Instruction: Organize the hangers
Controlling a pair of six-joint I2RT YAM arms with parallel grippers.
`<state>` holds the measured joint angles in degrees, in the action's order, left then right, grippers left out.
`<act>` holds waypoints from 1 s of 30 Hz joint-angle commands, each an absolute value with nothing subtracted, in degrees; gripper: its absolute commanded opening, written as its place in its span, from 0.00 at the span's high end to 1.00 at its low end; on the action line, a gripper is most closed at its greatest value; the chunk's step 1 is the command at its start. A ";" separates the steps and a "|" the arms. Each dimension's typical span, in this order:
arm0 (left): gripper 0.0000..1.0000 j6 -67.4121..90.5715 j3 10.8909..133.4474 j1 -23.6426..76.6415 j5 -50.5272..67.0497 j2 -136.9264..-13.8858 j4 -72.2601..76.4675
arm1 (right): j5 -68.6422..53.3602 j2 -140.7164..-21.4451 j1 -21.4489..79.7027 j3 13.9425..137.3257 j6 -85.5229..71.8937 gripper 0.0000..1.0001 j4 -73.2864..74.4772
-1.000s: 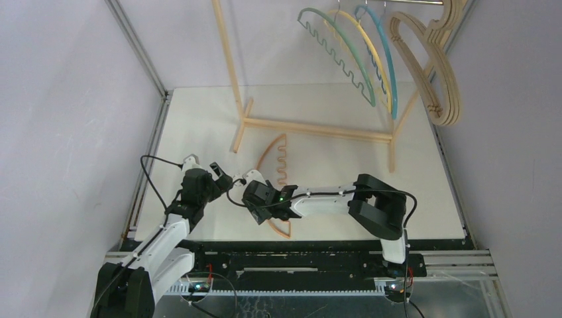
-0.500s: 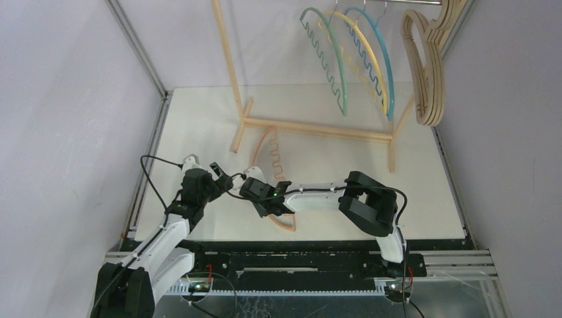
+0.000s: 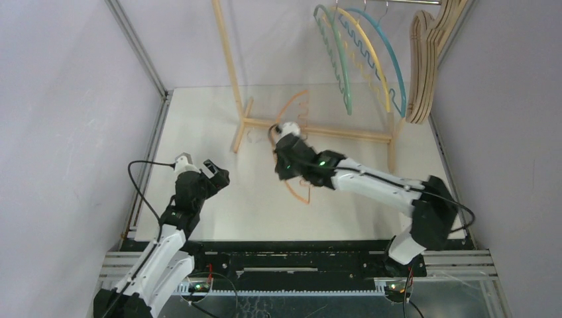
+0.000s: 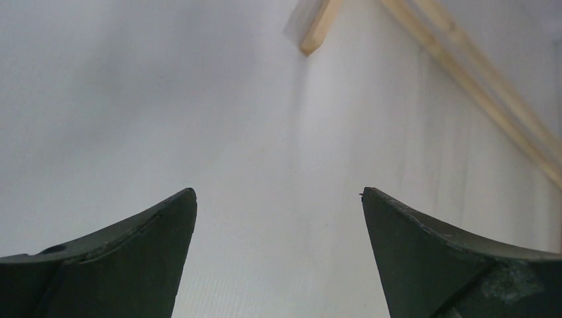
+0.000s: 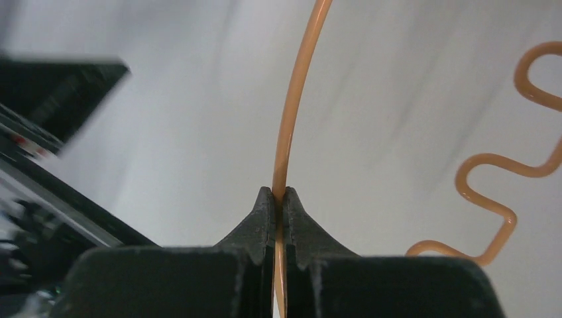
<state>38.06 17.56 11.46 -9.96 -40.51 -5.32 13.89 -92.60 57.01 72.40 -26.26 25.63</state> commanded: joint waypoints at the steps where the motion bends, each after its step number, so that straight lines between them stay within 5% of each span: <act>1: 0.01 38.17 17.26 11.06 -11.27 -37.51 -4.67 | 5.44 -84.01 50.53 75.44 -26.39 1.00 18.13; 11: 0.01 38.15 18.50 11.05 -9.50 -39.64 -4.72 | -11.38 -91.86 43.97 94.87 -34.17 1.00 6.08; 19: 0.01 38.22 18.54 11.01 -9.91 -39.29 -5.10 | -14.50 -102.52 40.15 112.70 -38.52 1.00 2.83; 30: 0.01 37.92 18.88 11.02 -9.56 -41.89 -4.27 | -10.06 -105.70 34.89 117.84 -42.48 1.00 -3.51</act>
<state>38.06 17.56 11.44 -9.91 -41.04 -5.72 -11.31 -105.49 36.29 111.53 -40.71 4.21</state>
